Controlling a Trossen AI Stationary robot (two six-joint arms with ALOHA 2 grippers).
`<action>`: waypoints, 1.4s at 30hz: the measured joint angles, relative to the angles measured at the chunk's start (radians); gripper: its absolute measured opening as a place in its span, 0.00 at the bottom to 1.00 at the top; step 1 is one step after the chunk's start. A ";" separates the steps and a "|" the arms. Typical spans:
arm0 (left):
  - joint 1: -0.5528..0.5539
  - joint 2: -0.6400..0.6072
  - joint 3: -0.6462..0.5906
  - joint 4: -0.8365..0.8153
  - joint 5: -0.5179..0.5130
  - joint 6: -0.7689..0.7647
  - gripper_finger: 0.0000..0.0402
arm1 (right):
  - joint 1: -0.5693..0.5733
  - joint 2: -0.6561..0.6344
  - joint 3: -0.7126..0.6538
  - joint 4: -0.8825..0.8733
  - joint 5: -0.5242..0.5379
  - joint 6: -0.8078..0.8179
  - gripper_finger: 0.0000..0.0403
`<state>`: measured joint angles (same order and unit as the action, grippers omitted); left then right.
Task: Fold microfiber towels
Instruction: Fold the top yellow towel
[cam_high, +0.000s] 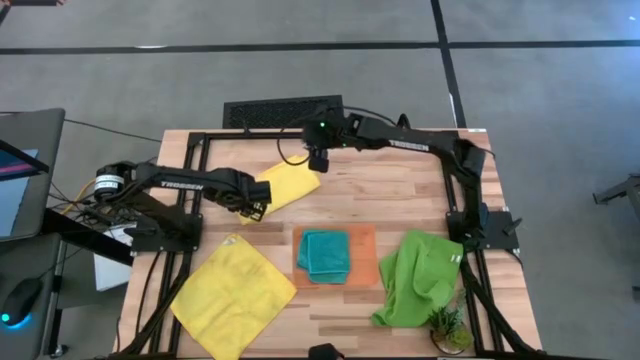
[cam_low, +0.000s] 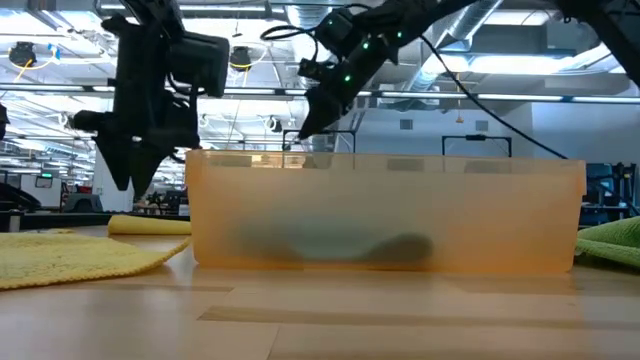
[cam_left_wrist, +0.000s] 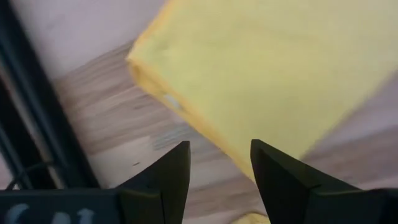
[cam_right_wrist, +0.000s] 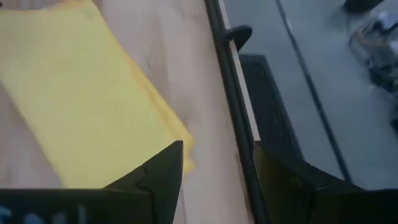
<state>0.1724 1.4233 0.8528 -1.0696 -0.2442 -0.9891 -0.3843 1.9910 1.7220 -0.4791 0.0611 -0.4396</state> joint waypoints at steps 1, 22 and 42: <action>-0.016 0.001 0.000 0.008 -0.001 0.002 0.40 | -0.001 -0.009 0.010 -0.034 -0.008 0.004 0.55; -0.196 0.227 -0.001 0.172 -0.053 -0.044 0.40 | 0.002 -0.148 0.065 -0.487 -0.378 0.039 0.55; -0.217 0.243 -0.039 0.158 -0.102 -0.108 0.40 | 0.004 -0.147 0.064 -0.538 -0.378 0.043 0.55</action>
<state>-0.0441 1.6665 0.8140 -0.9119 -0.3458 -1.0970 -0.3801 1.8435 1.7863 -1.0176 -0.3164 -0.3963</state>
